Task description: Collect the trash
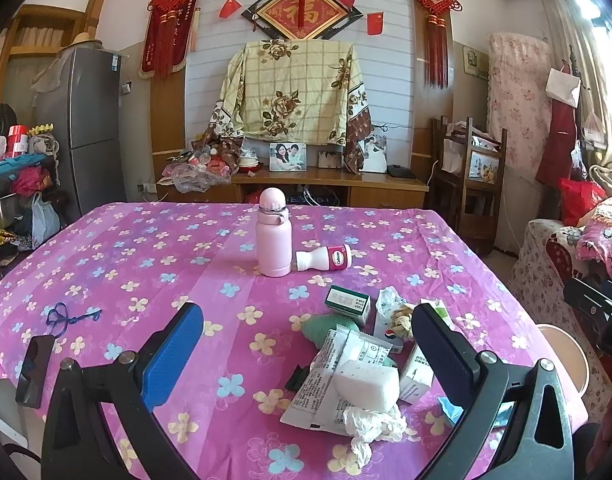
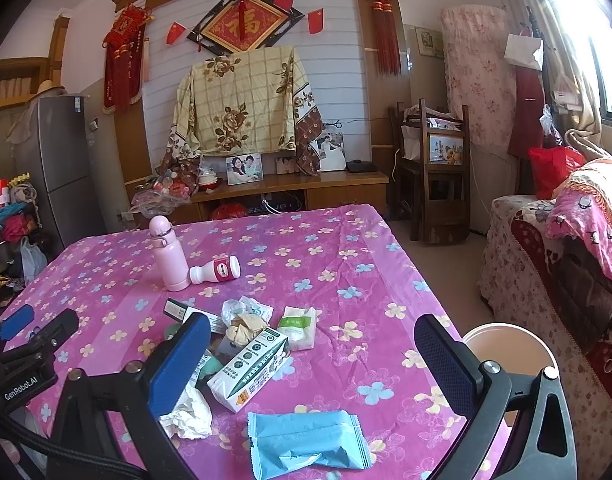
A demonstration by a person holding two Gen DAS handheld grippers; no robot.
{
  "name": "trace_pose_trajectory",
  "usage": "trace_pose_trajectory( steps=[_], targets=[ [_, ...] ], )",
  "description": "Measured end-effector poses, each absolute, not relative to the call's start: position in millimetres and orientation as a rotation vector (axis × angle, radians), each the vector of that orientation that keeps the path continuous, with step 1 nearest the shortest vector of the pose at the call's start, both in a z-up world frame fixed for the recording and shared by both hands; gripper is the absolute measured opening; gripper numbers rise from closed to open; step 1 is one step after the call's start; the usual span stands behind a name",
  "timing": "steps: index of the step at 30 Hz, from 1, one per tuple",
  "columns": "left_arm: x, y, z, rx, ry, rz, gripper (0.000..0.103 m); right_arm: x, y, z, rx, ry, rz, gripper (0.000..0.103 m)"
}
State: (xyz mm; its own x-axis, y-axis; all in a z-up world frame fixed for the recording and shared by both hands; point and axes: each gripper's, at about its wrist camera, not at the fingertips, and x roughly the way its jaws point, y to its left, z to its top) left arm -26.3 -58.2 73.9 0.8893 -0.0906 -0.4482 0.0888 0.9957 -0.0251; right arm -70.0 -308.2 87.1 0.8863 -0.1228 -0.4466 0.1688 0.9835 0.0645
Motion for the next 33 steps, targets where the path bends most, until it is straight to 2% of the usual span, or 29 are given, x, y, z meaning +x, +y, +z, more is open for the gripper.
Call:
trace_pose_trajectory(
  steps=[15, 33],
  targets=[
    [-24, -57, 72, 0.006, 0.475, -0.087, 0.103, -69, -315, 81, 0.116, 0.454, -0.151, 0.103],
    [-17, -60, 63, 0.007, 0.518, -0.088, 0.103, -64, -308, 78, 0.040, 0.534, -0.155, 0.103]
  ],
)
